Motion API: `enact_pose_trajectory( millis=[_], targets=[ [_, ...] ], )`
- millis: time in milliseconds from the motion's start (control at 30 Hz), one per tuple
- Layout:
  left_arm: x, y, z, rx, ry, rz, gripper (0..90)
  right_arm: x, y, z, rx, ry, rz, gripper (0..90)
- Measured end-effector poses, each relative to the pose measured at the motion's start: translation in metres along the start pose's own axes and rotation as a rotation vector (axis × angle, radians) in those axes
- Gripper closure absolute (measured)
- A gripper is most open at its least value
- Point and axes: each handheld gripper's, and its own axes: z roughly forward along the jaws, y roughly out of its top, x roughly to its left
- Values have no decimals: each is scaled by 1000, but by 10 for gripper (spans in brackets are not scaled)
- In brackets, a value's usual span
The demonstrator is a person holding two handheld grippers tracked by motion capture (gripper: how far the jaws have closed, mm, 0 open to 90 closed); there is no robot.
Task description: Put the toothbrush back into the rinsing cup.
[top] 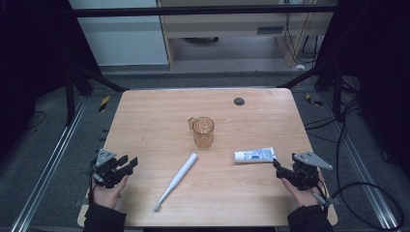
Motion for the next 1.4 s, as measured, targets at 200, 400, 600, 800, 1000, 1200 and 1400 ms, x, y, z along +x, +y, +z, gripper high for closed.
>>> enact_pose_trajectory(
  millis=[200,400,600,800,1000,1200,1400],
  targets=[
    [-5,-1,0,29,-39,15,631,9,2,-1,9,42,-16,317],
    [-11,-1,0,45,-61,42,727,21,4,1,37,82,-43,375],
    [-21,-1,2,72,-103,74,829,28,5,1,47,109,-57,421],
    [-37,-6,9,128,-161,125,891,32,3,3,67,120,-77,456],
    [-49,-10,12,165,-201,155,895,34,1,5,81,121,-86,460],
    [-60,-13,14,193,-228,189,896,33,0,5,86,119,-87,460],
    [-67,-14,14,202,-249,204,896,34,-1,6,96,123,-85,465]
  ],
)
